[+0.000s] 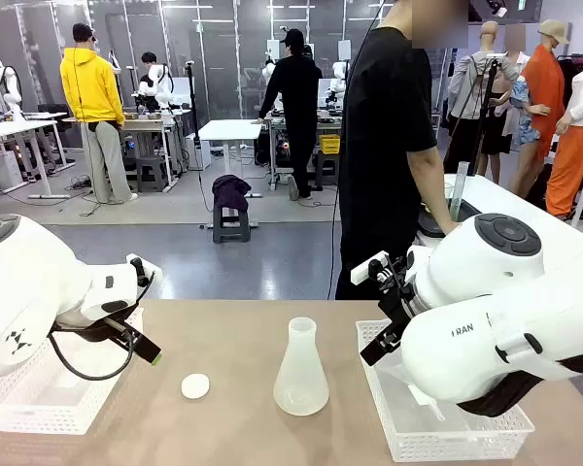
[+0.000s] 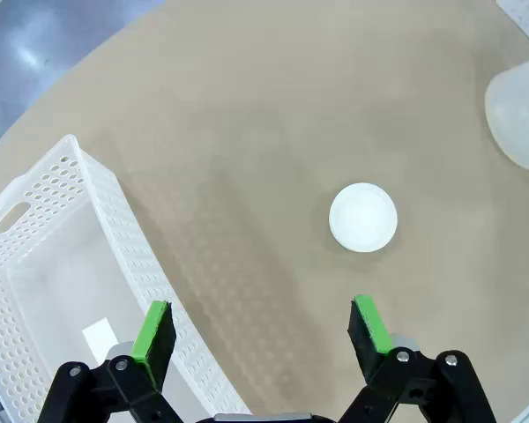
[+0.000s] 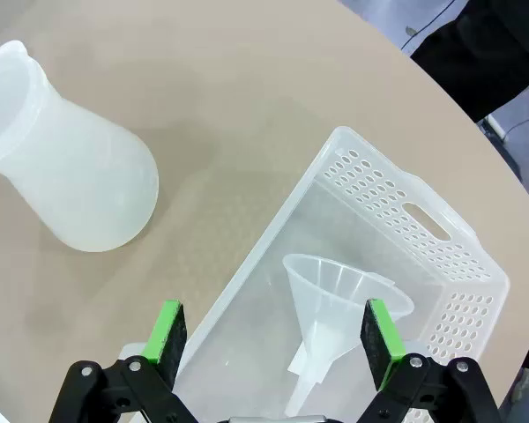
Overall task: Prepare the solutions needed for the experiment.
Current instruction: Pick up the Plastic Funnel and insert it into the Big flask.
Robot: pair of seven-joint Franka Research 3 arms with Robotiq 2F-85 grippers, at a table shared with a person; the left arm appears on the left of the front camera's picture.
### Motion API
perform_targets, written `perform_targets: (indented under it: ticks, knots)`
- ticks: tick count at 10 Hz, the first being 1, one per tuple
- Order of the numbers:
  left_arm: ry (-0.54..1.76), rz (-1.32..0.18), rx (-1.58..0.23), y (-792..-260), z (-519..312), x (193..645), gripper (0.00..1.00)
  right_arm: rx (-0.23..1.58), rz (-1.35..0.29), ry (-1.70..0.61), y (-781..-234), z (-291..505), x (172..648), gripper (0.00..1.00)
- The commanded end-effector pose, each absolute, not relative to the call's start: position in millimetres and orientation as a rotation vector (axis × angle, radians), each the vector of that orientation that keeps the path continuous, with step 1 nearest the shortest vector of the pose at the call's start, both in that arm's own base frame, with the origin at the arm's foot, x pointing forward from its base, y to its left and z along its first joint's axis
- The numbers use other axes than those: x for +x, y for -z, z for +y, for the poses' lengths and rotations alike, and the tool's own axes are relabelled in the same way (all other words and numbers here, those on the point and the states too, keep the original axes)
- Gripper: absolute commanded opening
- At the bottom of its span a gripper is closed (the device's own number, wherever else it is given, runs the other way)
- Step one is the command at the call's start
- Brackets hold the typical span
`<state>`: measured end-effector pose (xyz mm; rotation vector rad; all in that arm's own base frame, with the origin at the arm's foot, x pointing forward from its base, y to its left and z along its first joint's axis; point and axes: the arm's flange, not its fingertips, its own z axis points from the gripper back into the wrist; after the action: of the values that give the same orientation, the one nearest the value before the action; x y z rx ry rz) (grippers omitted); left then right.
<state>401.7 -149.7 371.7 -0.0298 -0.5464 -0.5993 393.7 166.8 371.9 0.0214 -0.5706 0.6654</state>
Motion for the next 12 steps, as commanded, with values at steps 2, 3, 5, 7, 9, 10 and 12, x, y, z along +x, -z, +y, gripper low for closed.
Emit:
perform_targets:
  ticks: [2, 3, 5, 7, 9, 10, 12]
  knots:
    - [0.600, -0.546, -0.030, -371.7, -150.0, 401.6, 1.00, 0.021, -0.571, -0.665, -371.8, 166.8, 393.7, 1.00]
    - [0.600, -0.546, -0.030, -371.7, -150.0, 401.6, 1.00, 0.021, -0.571, -0.665, -371.8, 166.8, 393.7, 1.00]
    - [0.600, -0.546, -0.030, -371.7, -150.0, 401.6, 1.00, 0.021, -0.571, -0.665, -371.8, 166.8, 393.7, 1.00]
    - [0.600, -0.546, -0.030, -371.7, -150.0, 401.6, 1.00, 0.021, -0.571, -0.665, -371.8, 166.8, 393.7, 1.00]
    - [0.600, -0.546, -0.030, -371.7, -150.0, 401.6, 1.00, 0.021, -0.571, -0.665, -371.8, 166.8, 393.7, 1.00]
    - [0.600, -0.546, -0.030, -371.7, -150.0, 401.6, 1.00, 0.021, -0.571, -0.665, -371.8, 166.8, 393.7, 1.00]
    - [0.600, -0.546, -0.030, -371.7, -150.0, 401.6, 1.00, 0.021, -0.571, -0.665, -371.8, 166.8, 393.7, 1.00]
